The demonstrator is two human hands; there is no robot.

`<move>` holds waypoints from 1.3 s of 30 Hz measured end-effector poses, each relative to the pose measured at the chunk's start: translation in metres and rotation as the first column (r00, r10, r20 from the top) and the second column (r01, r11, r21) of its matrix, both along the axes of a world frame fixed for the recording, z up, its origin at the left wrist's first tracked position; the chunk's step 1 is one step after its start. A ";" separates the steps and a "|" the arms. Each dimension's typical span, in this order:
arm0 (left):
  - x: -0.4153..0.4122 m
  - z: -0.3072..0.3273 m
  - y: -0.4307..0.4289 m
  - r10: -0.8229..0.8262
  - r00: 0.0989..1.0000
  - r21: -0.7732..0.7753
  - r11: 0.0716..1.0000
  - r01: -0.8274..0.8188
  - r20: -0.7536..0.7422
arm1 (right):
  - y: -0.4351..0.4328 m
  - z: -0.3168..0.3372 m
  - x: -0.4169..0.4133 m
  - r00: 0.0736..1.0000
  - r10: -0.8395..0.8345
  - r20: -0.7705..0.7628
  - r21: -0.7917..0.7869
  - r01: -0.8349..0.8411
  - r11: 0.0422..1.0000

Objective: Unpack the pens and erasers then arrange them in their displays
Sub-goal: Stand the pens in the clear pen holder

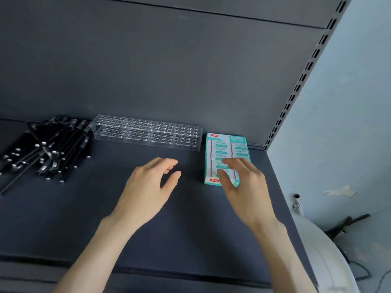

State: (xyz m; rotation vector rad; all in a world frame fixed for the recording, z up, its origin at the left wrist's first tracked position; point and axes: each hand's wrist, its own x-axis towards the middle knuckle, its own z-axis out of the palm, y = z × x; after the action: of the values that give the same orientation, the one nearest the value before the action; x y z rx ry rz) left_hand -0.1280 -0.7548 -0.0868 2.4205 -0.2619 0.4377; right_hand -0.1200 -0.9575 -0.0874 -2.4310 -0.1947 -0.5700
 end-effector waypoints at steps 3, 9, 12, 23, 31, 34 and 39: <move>-0.011 0.008 0.031 0.044 0.999 -0.029 0.999 -0.044 0.014 | 0.036 0.006 -0.003 0.999 0.043 0.019 -0.010 -0.043 0.999; -0.033 0.002 0.112 0.103 0.994 -0.068 0.993 -0.101 0.024 | 0.120 -0.004 -0.014 0.991 0.128 -0.032 -0.016 -0.129 0.992; -0.044 -0.006 0.165 0.136 0.991 -0.067 0.989 -0.135 0.014 | 0.177 -0.013 -0.020 0.992 0.120 -0.050 0.010 -0.119 0.993; -0.019 -0.019 0.284 0.251 0.967 -0.099 0.964 -0.246 0.041 | 0.318 -0.015 -0.003 0.979 0.164 -0.121 0.039 -0.160 0.986; 0.052 -0.020 0.306 0.351 0.924 -0.128 0.920 -0.371 -0.154 | 0.359 -0.016 0.057 0.982 0.137 -0.133 0.070 -0.128 0.989; 0.075 -0.020 0.309 0.391 0.902 -0.008 0.917 -0.399 -0.183 | 0.369 -0.020 0.078 0.976 0.105 -0.191 0.086 -0.090 0.992; 0.102 -0.020 0.312 0.369 0.887 -0.003 0.923 -0.385 -0.276 | 0.378 -0.026 0.104 0.962 0.035 -0.270 0.089 -0.011 0.996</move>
State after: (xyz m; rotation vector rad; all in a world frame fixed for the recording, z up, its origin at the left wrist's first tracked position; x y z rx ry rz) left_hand -0.0259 -0.4433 -0.1068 2.4379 0.3455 0.2696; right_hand -0.0157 -0.5790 -0.1131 -2.3880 -0.0806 -0.2242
